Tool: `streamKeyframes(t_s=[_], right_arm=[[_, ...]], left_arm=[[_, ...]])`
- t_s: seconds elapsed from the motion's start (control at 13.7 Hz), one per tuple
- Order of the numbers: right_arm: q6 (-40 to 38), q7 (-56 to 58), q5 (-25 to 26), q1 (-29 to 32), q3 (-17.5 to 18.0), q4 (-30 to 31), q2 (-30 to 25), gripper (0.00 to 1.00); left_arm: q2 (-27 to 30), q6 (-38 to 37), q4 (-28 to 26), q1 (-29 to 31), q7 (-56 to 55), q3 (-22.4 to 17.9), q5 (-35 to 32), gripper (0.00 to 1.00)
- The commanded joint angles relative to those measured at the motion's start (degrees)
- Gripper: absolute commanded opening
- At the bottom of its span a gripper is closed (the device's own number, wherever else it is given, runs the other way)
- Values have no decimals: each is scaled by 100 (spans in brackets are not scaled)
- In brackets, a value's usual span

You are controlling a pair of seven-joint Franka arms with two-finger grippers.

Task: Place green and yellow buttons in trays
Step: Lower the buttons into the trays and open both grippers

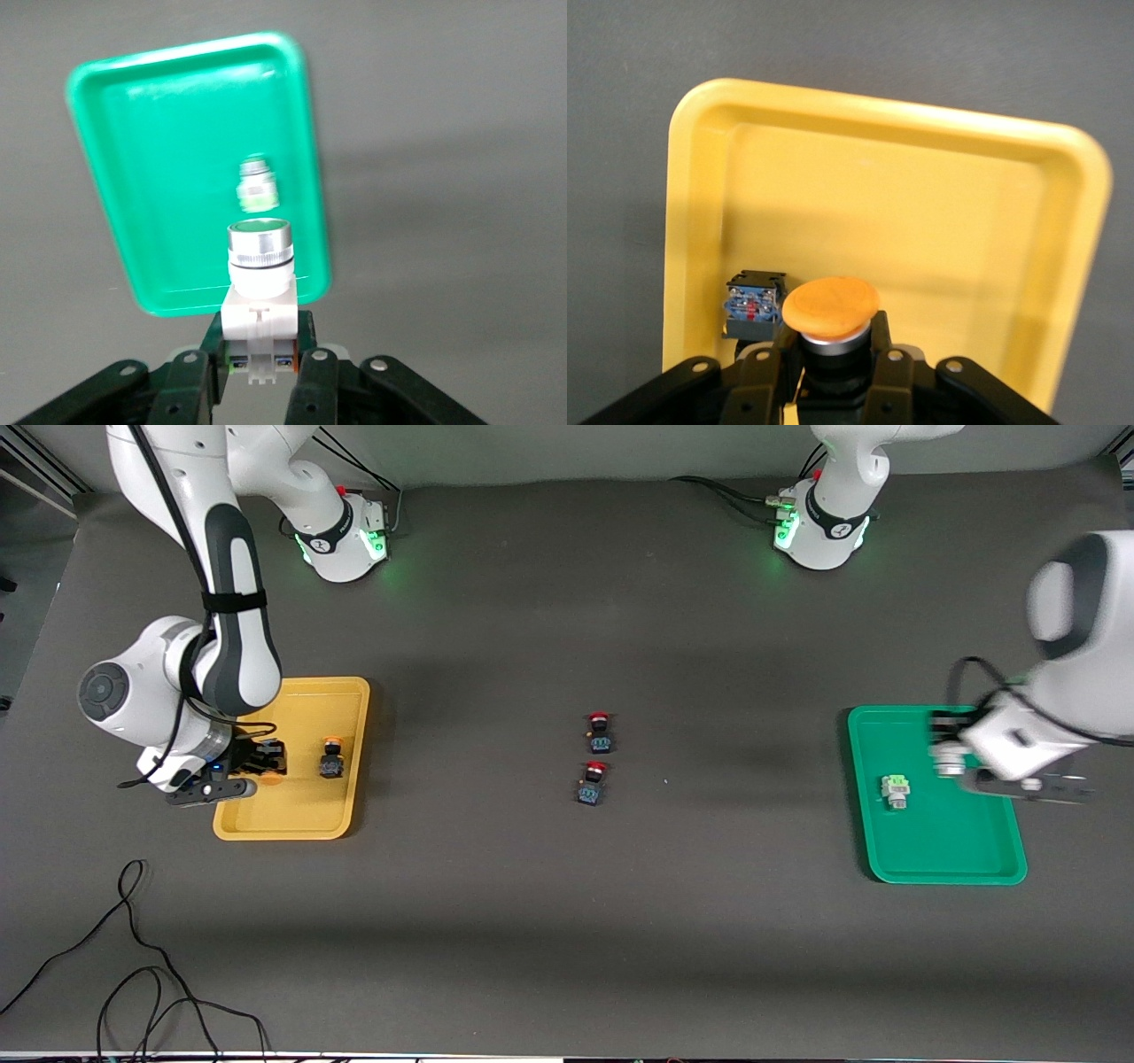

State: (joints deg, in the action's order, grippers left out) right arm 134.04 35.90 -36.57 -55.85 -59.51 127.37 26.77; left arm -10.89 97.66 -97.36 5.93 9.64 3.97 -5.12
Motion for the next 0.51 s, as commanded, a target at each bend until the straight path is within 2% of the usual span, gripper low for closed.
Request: streamKeyframes(t_s=[0.0,0.15,0.29,0.44], right_arm=[[149,803,-1016,-84,1,-19,688,0],[306,971,-1300,-58,141,-11,926,0],[386,972,-1318,-49,220,-11,1067,0],[387,972,-1318,-40,221,-20,1111,0]], left_arm=[[-88,401,-326,600,582,104,-156,0],[-185,1059,-834,944,741,104,-200,0],[-282,1911,-1458,1155,750,104,-200,0],[-702,2458,-1637,1252,724,104,-200,0]])
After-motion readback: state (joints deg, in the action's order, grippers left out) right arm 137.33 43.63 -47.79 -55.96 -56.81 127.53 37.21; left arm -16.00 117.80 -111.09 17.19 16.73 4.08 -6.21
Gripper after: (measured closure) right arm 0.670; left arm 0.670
